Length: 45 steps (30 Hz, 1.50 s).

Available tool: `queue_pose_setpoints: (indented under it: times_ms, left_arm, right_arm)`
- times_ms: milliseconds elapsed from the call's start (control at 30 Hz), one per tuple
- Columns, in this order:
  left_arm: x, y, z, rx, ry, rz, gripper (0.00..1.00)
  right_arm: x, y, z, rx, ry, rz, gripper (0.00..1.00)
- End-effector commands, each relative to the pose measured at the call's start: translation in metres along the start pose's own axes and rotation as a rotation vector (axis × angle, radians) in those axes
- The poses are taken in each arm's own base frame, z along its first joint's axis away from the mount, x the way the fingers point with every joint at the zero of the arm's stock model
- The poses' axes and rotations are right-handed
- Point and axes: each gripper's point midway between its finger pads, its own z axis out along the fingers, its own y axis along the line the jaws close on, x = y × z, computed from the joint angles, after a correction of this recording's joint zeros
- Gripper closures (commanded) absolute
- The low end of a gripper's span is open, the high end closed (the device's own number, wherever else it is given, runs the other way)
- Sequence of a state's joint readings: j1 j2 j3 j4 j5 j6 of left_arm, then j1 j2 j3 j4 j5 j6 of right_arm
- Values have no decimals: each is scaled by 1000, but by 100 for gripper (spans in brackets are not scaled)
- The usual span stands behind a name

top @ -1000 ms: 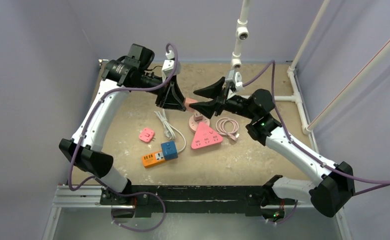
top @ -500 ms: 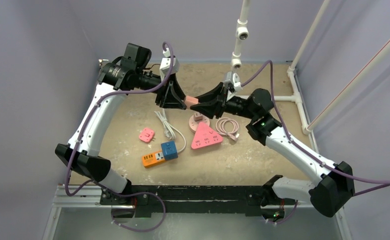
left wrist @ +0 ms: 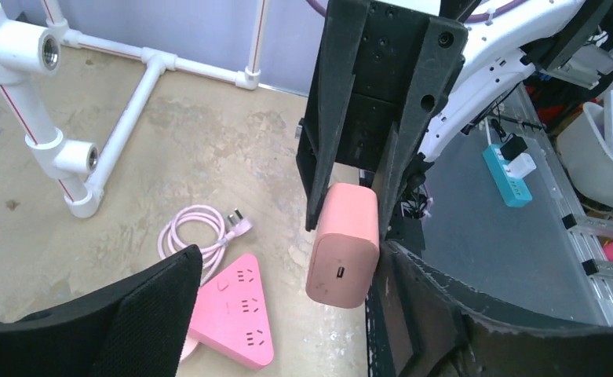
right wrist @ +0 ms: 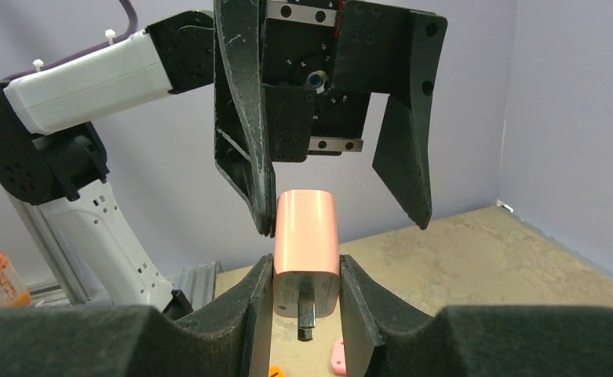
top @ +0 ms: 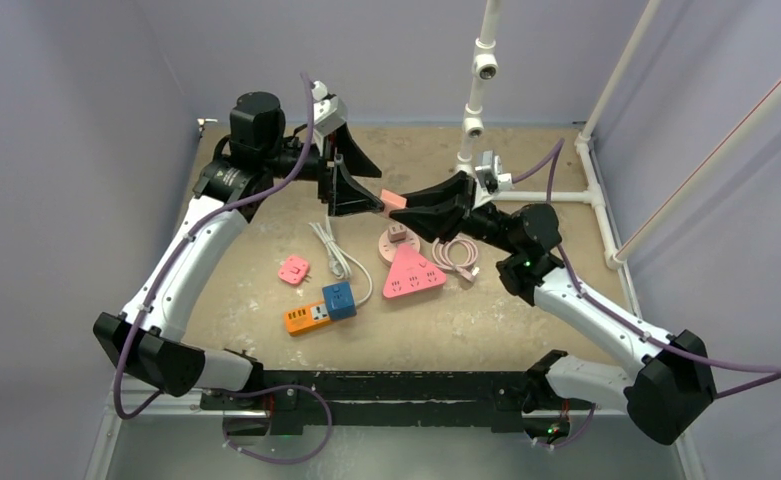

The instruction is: Insert the plug

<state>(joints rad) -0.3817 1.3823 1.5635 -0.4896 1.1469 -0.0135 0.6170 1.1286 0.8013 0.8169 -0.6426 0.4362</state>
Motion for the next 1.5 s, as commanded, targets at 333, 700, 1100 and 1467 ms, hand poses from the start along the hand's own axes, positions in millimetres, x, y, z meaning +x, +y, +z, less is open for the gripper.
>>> queue_pose_setpoints:
  times_ms: [333, 700, 1100, 1467]
  left_arm:
    - [-20, -30, 0, 116, -76, 1, 24]
    - [-17, -26, 10, 112, -72, -5, 26]
    - [-11, -33, 18, 175, -54, -25, 67]
    - [-12, -41, 17, 241, -41, -31, 100]
  right_arm:
    - [-37, 6, -4, 30, -190, 43, 100]
    - [-35, 4, 1, 14, -206, 67, 100]
    - [-35, 12, -2, -18, -225, 83, 100]
    - [-30, 37, -10, -128, -176, 21, 86]
